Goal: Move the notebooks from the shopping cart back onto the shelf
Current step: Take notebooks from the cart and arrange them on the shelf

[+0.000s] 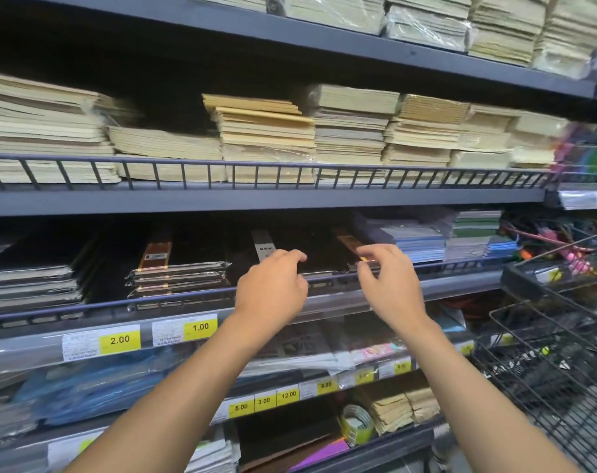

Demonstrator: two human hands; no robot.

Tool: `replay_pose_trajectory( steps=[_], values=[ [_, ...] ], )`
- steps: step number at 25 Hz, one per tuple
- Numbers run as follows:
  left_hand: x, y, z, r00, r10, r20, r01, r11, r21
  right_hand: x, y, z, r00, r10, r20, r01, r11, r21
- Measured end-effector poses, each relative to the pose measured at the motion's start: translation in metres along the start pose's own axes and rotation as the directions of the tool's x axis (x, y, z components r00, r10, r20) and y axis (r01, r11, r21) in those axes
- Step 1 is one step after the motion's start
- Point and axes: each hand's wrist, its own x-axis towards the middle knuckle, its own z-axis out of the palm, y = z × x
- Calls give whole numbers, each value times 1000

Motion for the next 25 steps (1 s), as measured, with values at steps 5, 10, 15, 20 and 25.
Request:
replay_pose_trajectory(
  steps=[5,10,15,20,25],
  values=[
    [49,38,25,996,82,20,-82,997,7,21,41,-18,979,133,153,-126,990,-59],
    [75,49,47,986,109,129,-122,987,102,23,49,-14,983,92,156,-62,980,-188],
    [82,48,52,981,128,142,-150,977,153,22,54,0,978,110,175,-57,958,-282],
    [90,45,54,968,75,241,-85,996,32,24,59,-2,975,106,197,-46,956,-290],
    [90,47,48,967,58,247,-77,995,69,18,63,-1,973,78,217,-17,963,-269]
  ],
)
